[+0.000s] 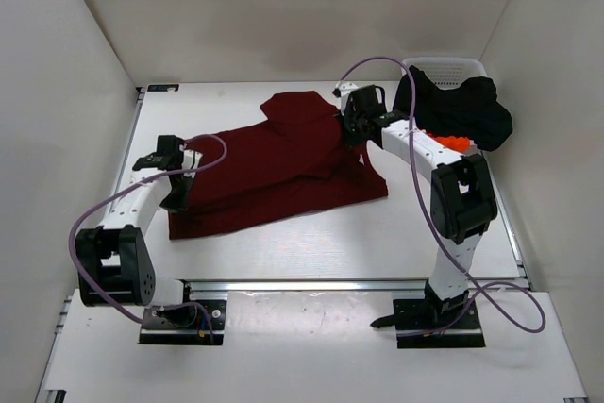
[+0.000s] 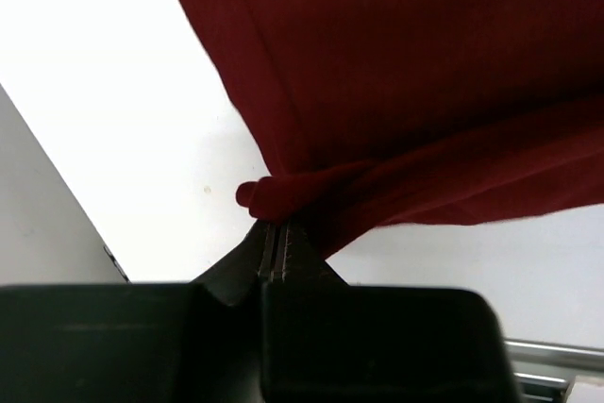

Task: Fold and stack the t-shirts
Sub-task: Fold the flattened tshirt in 1/3 of the way

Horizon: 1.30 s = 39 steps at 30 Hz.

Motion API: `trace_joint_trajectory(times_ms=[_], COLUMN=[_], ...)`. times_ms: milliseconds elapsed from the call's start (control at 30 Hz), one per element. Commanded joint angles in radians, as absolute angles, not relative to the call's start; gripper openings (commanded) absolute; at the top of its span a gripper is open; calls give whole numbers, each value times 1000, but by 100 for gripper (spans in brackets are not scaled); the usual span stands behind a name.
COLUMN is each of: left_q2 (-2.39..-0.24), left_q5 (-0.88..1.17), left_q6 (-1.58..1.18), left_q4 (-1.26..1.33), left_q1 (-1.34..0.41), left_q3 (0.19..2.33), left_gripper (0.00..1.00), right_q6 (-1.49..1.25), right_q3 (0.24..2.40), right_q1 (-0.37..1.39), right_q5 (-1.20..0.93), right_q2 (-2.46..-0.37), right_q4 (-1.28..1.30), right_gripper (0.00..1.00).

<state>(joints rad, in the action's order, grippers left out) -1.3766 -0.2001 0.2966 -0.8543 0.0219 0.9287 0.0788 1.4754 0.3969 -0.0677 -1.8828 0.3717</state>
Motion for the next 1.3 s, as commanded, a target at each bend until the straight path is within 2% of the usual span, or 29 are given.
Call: trace_joint_trajectory(times_ms=[0, 200, 300, 333, 433, 500, 533, 600, 633, 767, 867, 1000, 1267], left_q2=[-1414, -1460, -1473, -1474, -1482, -1494, -1496, -1490, -1491, -1437, -1408, -1417, -1471], left_q5=[-225, -241, -250, -252, -268, -284, -290, -276, -250, -146, -112, -94, -127], left_q6=[276, 268, 249, 241, 204, 178, 170, 175, 176, 203, 196, 175, 147], left_q4=[-833, -818, -808, -802, -792, -795, -804, -836, -872, -995, -1029, -1016, -940], left_q1=[14, 18, 18, 20, 28, 47, 60, 95, 119, 160, 167, 172, 149], left_q3=[966, 983, 999, 1006, 1064, 1161, 1182, 1256, 1256, 1111, 971, 902, 874], left_gripper=[0, 3, 9, 9, 30, 58, 90, 99, 99, 98, 97, 98, 96], right_q6=[49, 11, 5, -33, -51, -70, -71, -80, -93, -79, -54, -175, -221], right_q3=[1549, 1581, 1597, 1598, 1652, 1674, 1681, 1607, 1577, 1265, 1131, 1031, 1028], right_q1=[362, 344, 333, 333, 327, 321, 310, 285, 276, 235, 258, 203, 192], right_q5=[-106, -141, -164, -166, -158, -143, -127, -108, -103, -71, -12, -74, -87], right_q2=[-1919, -1963, -1983, -1991, -2010, -1999, -1991, -1913, -1886, -1662, -1597, -1608, -1721], right_q4=[318, 305, 298, 296, 307, 319, 330, 345, 342, 315, 308, 273, 255], right_gripper=[0, 2, 13, 23, 38, 46, 49, 54, 58, 63, 75, 73, 71])
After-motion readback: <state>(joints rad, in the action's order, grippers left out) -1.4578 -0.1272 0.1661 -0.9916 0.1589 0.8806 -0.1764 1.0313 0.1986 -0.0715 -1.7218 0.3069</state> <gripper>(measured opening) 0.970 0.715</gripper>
